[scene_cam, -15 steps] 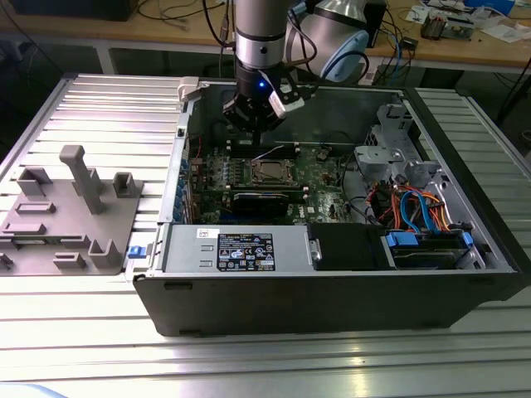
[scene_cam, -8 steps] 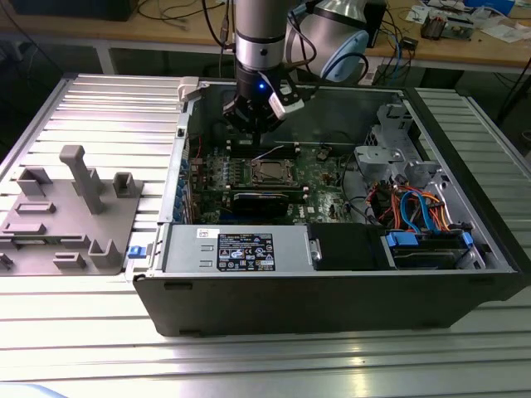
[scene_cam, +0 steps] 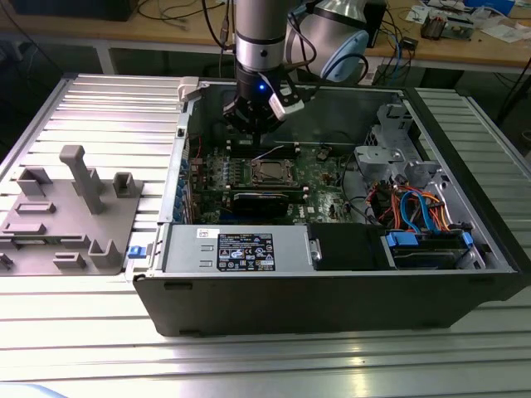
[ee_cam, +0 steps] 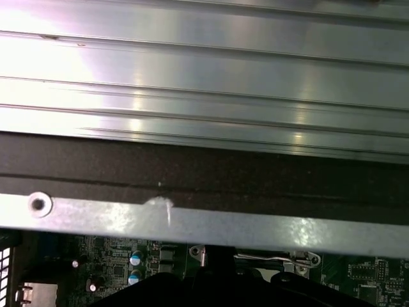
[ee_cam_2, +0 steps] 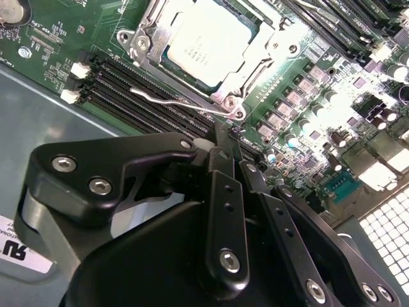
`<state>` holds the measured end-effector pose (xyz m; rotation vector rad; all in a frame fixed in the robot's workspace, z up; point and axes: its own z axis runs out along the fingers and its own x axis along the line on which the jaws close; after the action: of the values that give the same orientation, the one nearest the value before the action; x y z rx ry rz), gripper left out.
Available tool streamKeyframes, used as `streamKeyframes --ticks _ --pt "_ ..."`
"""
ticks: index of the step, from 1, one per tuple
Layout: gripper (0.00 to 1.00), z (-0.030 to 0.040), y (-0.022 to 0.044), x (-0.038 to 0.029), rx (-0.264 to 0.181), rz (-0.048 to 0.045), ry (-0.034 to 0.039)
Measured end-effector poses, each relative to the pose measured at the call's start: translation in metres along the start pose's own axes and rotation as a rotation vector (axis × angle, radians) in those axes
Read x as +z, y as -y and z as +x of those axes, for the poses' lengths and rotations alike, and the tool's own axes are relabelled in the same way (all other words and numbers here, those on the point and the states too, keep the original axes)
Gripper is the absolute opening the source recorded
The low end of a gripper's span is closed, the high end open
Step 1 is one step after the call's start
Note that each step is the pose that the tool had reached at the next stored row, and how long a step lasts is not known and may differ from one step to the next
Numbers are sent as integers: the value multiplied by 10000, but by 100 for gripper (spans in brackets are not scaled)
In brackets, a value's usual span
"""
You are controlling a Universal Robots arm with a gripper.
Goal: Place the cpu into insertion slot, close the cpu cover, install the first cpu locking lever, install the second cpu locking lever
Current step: 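Install the first cpu locking lever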
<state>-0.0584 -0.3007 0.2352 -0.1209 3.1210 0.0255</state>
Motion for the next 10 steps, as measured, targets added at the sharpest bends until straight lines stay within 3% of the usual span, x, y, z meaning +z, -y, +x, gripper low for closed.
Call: streamKeyframes --ticks 10 --pt "11 -5 0 18 0 0 0"
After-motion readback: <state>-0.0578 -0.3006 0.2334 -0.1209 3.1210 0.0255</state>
